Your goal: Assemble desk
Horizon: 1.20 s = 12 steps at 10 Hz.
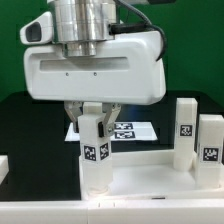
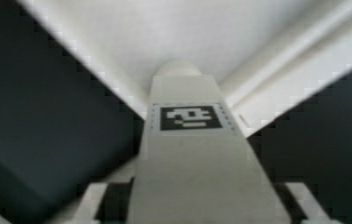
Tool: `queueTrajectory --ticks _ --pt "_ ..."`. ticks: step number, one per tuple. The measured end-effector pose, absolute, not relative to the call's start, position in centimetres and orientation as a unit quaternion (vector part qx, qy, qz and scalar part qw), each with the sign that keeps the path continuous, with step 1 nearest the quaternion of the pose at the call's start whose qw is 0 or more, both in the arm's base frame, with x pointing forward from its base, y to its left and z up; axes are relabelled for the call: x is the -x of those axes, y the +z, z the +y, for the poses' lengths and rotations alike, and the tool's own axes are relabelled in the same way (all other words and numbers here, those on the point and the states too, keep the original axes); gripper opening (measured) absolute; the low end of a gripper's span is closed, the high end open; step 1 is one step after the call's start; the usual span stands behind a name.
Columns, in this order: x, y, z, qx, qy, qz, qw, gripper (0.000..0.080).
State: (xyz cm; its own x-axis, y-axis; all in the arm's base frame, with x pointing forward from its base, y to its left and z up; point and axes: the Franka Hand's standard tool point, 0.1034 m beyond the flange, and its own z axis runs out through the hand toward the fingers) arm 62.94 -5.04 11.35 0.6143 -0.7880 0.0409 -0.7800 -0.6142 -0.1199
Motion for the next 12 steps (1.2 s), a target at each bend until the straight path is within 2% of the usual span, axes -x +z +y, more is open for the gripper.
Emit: queueTrajectory --ticks 1,2,5,6,7,8,9,12 --pt "-62.9 11.3 -4.5 0.845 -0.036 0.532 0.050 0.0285" --pt "-62.8 11.3 -4.9 0.794 -0.027 0.603 0.069 0.0285" --pt "-62.8 11.2 -4.9 0.783 -0.025 0.618 0.070 0.0285" --pt "-62.9 11.3 -5.1 0.805 -0.033 0.588 0.067 0.0444" --pt "-63.1 11.3 -5.6 0.868 -0.058 0.490 0.060 0.0571" --pt "-63.0 11.2 -5.8 0.914 -0.069 0.397 0.053 0.0571" --pt "-62.9 11.1 -5.8 0.936 -0.072 0.341 0.049 0.0634" --pt "-62.9 11.1 -5.9 0.958 -0.075 0.275 0.042 0.0648"
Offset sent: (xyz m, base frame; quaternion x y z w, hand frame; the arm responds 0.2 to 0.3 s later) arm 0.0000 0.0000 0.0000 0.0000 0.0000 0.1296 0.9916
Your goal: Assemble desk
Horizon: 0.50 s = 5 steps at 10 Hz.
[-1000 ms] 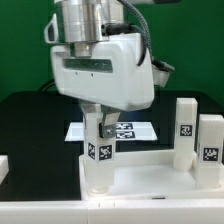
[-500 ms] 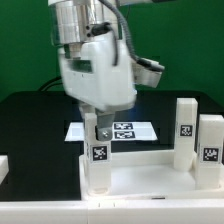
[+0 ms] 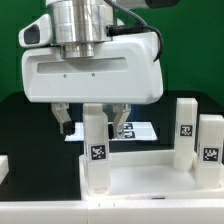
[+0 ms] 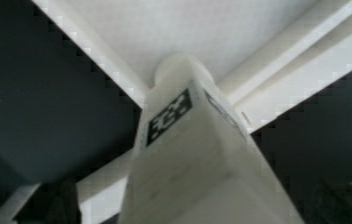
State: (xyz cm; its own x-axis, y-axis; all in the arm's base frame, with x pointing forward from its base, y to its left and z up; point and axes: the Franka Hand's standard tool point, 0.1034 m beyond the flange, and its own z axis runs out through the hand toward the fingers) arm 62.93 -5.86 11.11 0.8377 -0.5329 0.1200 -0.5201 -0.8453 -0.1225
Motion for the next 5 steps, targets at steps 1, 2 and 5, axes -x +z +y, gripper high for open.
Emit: queueTrajectory --ticks 1,2,5 --pt "-62.9 11.1 -5.8 0.970 -0.077 0.227 0.039 0.0648" --pt "-62.9 11.2 -5.0 0.990 -0.076 0.112 0.023 0.0648" --pt "-62.8 11.4 -4.6 0.992 -0.074 0.104 0.024 0.0536"
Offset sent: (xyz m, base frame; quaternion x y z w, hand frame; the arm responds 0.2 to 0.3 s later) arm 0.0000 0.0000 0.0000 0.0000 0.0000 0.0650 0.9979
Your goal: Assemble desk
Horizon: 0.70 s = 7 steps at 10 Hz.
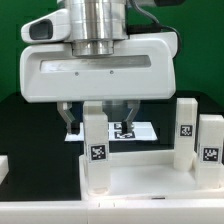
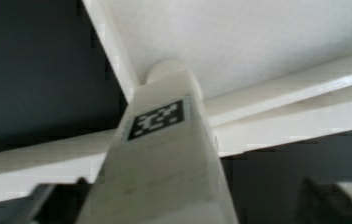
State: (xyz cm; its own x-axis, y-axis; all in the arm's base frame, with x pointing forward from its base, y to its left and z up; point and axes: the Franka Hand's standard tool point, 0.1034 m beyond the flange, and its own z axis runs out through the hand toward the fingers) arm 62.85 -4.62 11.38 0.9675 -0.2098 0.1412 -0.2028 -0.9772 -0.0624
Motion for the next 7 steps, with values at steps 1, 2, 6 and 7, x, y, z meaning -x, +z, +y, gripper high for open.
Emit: queueTrajectory --ticks 1,2,6,7 --pt "-62.86 11.38 -4.55 0.990 -0.073 0.118 0.026 0.0536" --pt "-62.84 11.34 -4.55 0.984 -0.072 0.158 0.028 0.0352" --pt "-62.93 11.17 -4.91 0.884 -0.049 0.463 0.042 0.0285" --pt "-62.88 11.07 -5.00 0.817 -0.030 0.572 0.061 0.0285"
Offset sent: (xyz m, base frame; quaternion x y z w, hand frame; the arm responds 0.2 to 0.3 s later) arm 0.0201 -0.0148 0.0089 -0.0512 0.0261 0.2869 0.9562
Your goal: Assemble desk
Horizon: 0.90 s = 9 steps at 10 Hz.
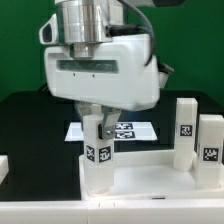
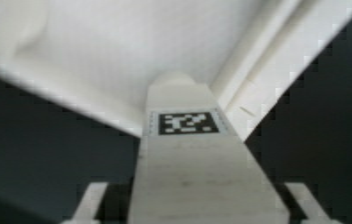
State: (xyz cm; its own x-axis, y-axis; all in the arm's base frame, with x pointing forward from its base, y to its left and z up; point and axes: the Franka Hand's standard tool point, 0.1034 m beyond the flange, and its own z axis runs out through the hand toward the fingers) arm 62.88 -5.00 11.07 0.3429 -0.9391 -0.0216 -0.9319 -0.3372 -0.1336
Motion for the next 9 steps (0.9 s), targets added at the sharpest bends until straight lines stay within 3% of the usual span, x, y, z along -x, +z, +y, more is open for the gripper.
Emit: queueTrajectory --ticks 1,3,5,6,7,8,9 --pt "-62.89 11.04 -5.29 0.766 -0.016 0.638 0.075 0.0285" --pt "-62.89 11.04 -5.10 0.733 -0.013 0.676 0.075 0.0285" --pt "-62.89 11.06 -5.13 0.785 -0.022 0.615 0.073 0.0285" --pt "-62.91 11.01 -5.05 0.847 -0.035 0.525 0.071 0.0360" --pt "-62.79 11.26 -4.92 0.904 -0.042 0.420 0.070 0.0543" --pt "-62.77 11.36 -4.93 0.923 -0.045 0.376 0.068 0.0616" --pt "-62.74 11.27 -5.01 0.934 -0.046 0.350 0.065 0.0616"
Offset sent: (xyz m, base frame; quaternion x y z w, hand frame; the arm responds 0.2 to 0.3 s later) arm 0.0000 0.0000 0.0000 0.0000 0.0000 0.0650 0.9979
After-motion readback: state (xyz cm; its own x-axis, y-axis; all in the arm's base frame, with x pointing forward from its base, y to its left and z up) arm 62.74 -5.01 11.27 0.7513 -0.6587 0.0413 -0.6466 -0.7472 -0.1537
